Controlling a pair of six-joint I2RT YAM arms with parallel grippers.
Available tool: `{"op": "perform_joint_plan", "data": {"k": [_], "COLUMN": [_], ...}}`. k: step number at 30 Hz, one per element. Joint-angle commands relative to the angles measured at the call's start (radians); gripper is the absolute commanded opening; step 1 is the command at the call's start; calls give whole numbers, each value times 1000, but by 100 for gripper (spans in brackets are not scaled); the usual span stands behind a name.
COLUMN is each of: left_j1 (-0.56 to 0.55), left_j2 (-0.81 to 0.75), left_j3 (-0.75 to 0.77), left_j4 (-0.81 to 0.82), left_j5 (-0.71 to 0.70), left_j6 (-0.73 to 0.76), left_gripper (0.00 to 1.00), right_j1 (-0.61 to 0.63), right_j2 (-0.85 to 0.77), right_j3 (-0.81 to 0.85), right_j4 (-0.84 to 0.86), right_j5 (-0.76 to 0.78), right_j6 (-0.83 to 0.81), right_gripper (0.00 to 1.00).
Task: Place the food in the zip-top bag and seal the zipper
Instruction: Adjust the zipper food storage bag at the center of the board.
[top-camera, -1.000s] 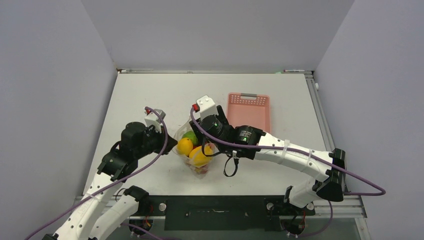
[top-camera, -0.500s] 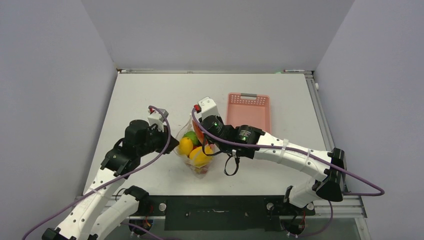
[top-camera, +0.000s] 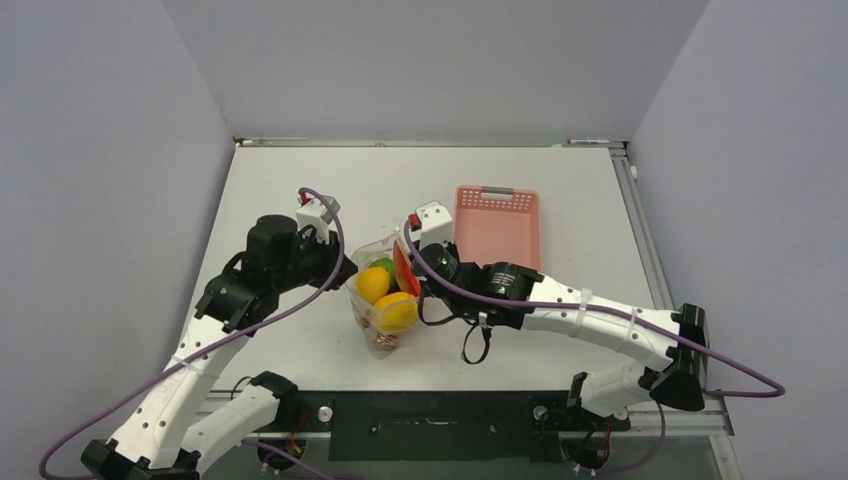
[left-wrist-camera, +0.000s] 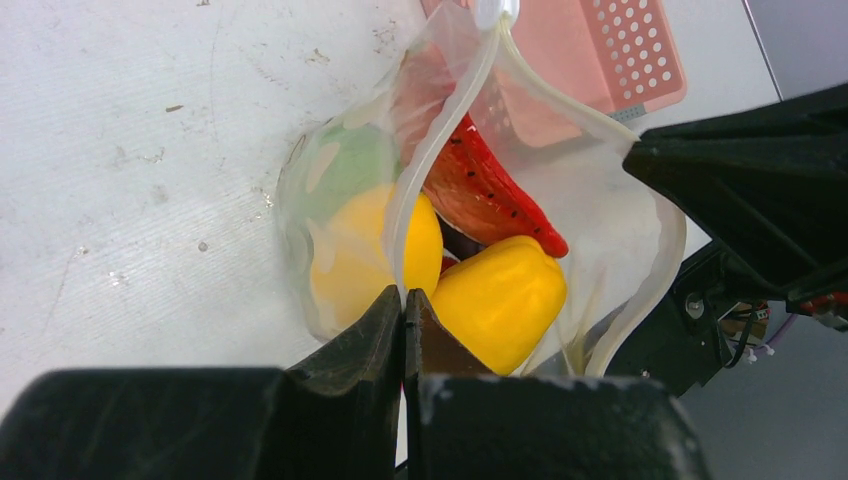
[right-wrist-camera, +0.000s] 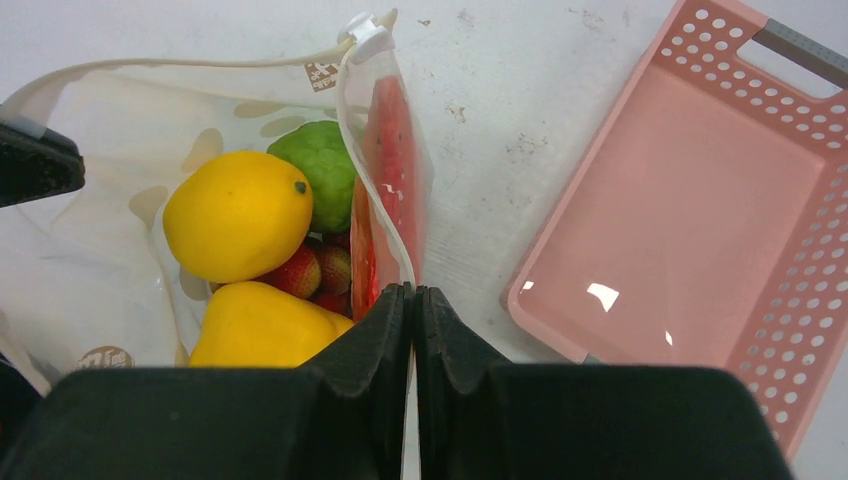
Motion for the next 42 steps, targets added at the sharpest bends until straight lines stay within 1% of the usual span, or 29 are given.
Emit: {"op": "perform_joint_plan", "data": {"k": [1, 8, 10, 12, 15, 20, 22, 25, 30, 31, 32, 33, 35, 37, 39, 42], "left_j1": [0, 0, 0, 0, 0, 0, 0, -2, -2, -2, -2, -3, -3, -5, -6, -9], "left_j2": [37, 110, 126, 146, 160, 170, 167, 158, 127, 120, 116, 113, 108, 105, 105, 114], "left_j3": [111, 161, 163, 160, 137, 94, 85, 73, 21, 8, -1, -5, -9, -13, -19, -26], "left_j4": [4, 14, 20, 29, 67, 128, 148, 164, 213, 224, 229, 230, 231, 236, 240, 241], "left_j5": [15, 61, 83, 104, 132, 198, 232, 271, 312, 323, 331, 336, 342, 355, 370, 380], "left_j6": [38, 62, 76, 86, 94, 96, 100, 112, 117, 117, 117, 119, 122, 122, 122, 121], "left_gripper": [0, 0, 0, 0, 0, 0, 0, 0, 0, 0, 0, 0, 0, 0, 0, 0], "right_j1": [89, 264, 310, 361, 424, 496, 517, 529, 529, 529, 529, 530, 526, 515, 498, 470], "right_j2": [-88, -103, -90, -64, -38, 13, 36, 63, 56, 48, 36, 20, -19, -66, -118, -165], "right_j3": [-29, -77, -93, -102, -118, -95, -68, -38, -35, -38, -41, -50, -69, -103, -147, -178], "right_j4": [61, 53, 50, 24, 18, -13, -56, -78, -89, -85, -73, -44, -5, 71, 119, 162], "right_j5": [153, 394, 459, 544, 630, 708, 734, 747, 753, 754, 753, 748, 730, 693, 653, 589], "right_j6": [123, 320, 380, 477, 564, 662, 711, 725, 700, 681, 650, 569, 494, 382, 317, 225], "right_gripper": [5, 5, 5, 5, 5, 5, 5, 5, 5, 7, 10, 11, 17, 21, 22, 30]}}
